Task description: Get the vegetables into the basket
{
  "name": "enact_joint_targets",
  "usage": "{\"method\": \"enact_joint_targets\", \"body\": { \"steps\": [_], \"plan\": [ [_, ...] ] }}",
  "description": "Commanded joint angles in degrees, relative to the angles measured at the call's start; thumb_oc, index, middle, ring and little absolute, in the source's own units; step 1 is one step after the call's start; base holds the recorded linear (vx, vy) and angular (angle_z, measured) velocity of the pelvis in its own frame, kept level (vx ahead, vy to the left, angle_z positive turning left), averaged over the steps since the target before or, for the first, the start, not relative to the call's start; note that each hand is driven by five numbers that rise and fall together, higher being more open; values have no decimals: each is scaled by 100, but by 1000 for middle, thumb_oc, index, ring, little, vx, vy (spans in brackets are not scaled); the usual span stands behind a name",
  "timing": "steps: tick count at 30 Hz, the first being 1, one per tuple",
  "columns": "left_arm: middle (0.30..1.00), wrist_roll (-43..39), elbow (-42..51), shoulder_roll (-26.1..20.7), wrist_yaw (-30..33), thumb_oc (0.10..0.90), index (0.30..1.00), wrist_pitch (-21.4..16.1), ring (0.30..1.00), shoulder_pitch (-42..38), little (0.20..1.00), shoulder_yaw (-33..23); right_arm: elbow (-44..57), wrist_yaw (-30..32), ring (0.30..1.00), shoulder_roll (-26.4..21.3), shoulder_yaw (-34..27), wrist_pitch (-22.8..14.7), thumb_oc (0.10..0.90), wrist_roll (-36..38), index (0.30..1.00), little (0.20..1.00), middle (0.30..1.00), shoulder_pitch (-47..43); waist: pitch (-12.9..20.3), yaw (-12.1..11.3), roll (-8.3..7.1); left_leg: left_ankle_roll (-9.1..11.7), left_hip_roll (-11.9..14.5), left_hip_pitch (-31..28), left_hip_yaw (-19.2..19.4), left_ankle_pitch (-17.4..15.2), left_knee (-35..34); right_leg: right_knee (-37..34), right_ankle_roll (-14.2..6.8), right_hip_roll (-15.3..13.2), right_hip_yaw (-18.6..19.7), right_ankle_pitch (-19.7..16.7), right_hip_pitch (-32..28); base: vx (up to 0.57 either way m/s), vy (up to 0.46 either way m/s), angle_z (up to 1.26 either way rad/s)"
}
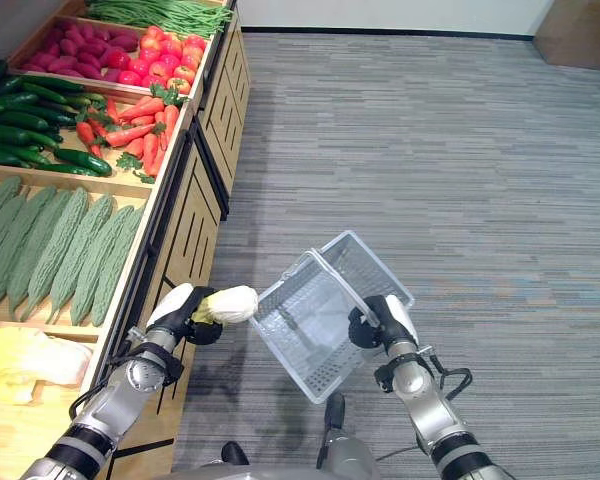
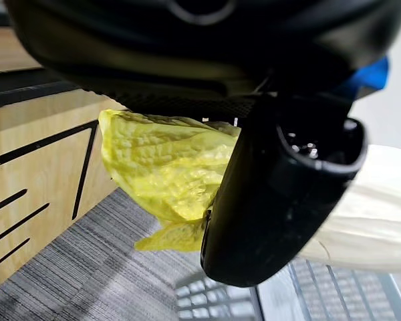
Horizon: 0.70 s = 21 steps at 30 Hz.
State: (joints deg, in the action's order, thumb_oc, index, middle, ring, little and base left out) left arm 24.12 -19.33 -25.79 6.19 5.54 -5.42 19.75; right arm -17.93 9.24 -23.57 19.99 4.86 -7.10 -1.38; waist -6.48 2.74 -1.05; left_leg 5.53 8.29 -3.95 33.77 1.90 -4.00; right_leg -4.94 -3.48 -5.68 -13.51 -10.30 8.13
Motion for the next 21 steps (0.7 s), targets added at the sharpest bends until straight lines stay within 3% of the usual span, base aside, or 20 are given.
{"method": "enact_joint_targets", "body": {
  "steps": [1, 10, 11, 21],
  "plan": [
    [300, 347, -178, 8, 204, 400, 300, -271, 300, -910, 300, 346, 1013, 51, 300, -270, -71, -623, 400, -206, 300, 300, 300, -401, 218, 122, 18, 316, 424, 390, -224, 712, -65, 26, -784, -378, 203, 389, -597, 0, 0, 0],
    [300, 665, -762, 390, 117, 400, 300, -293, 300, -1490, 300, 1032, 1562, -406, 300, -400, 415, -652, 400, -99, 300, 300, 300, -395, 195, 242, 47, 335, 474, 435, -137, 779, -90, 16, -774, -359, 231, 316, -477, -9, -3, -6],
    [300, 821, -1173, 661, 30, 400, 300, -305, 300, -1684, 300, 1485, 1557, -529, 300, -401, 790, -646, 400, -104, 300, 300, 300, -643, 169, 284, 78, 358, 495, 454, -117, 754, -77, 22, -791, -367, 264, 336, -433, -13, -2, -10],
    [300, 1107, -2644, 1403, 99, 400, 300, -203, 300, -2050, 300, 2191, 2114, -434, 300, -224, 1444, -796, 400, 40, 300, 300, 300, -1505, 76, 344, 136, 380, 539, 599, -60, 808, -86, 25, -792, -360, 368, 249, -187, -19, 0, -7]
  ]
}}
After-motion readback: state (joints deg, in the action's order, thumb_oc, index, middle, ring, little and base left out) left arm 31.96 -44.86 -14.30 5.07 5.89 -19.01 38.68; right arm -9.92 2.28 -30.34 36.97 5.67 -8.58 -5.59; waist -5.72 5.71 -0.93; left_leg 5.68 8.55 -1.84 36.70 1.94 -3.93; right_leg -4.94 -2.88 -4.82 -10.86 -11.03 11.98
